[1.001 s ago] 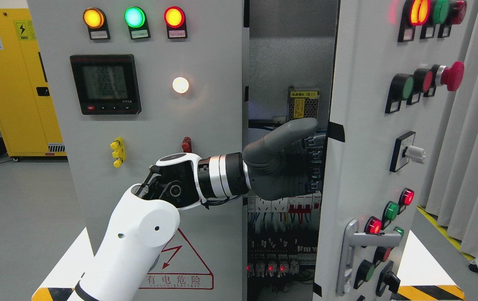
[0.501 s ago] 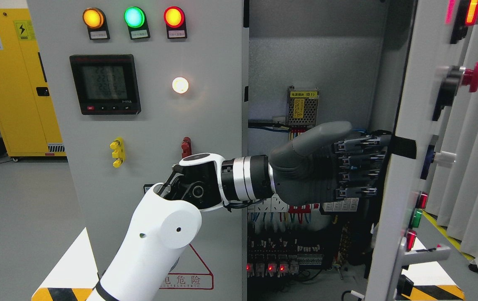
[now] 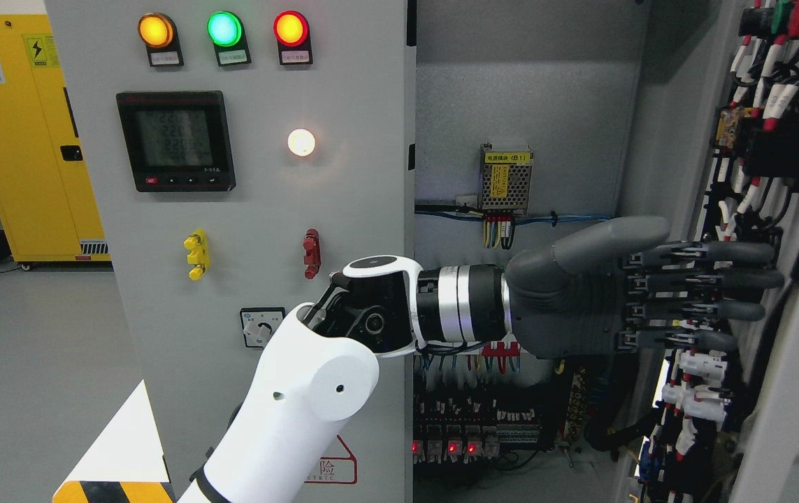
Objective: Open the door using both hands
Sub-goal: 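Push the door nearest the right arm outward with the left hand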
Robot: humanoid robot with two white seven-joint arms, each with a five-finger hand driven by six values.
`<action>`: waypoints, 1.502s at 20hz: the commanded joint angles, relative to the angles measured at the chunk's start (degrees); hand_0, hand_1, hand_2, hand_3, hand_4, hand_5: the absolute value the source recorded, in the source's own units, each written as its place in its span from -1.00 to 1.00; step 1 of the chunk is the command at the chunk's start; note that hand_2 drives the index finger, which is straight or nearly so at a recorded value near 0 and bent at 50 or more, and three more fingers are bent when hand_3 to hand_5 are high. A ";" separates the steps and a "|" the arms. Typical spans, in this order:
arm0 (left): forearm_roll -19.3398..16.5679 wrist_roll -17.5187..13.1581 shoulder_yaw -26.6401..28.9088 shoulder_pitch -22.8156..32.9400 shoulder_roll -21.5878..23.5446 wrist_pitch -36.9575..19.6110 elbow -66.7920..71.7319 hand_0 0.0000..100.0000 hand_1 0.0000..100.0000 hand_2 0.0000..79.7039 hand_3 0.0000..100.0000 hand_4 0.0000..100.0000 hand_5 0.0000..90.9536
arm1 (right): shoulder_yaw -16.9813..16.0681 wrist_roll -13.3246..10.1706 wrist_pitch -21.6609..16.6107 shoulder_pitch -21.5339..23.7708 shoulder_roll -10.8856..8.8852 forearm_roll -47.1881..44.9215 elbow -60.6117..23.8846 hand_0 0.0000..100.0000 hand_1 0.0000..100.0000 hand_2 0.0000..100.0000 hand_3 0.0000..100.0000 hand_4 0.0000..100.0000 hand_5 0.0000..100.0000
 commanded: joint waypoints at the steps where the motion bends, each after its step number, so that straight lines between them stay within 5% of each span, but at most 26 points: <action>1: 0.14 1.71 -2.65 -1.25 -2.54 -1.02 0.07 -0.76 0.11 -1.00 -1.00 -1.00 -1.00 | -0.02 0.03 0.02 -0.62 0.01 -0.08 -0.04 -1.00 0.00 -0.92 -1.00 -1.00 -1.00; 21: 4.18 2.77 -9.95 -6.09 -2.98 -4.98 2.09 -0.76 0.11 -1.00 -1.00 -1.00 -1.00 | -0.02 0.03 0.02 -0.62 -0.16 0.01 -0.04 -1.00 0.00 -0.92 -1.00 -1.00 -1.00; 30: 1.63 3.39 -1.60 -5.12 -2.89 -3.14 1.13 -0.76 0.11 -1.00 -1.00 -1.00 -1.00 | -0.02 0.03 0.02 -0.62 -0.16 0.01 -0.04 -1.00 0.00 -0.92 -1.00 -1.00 -1.00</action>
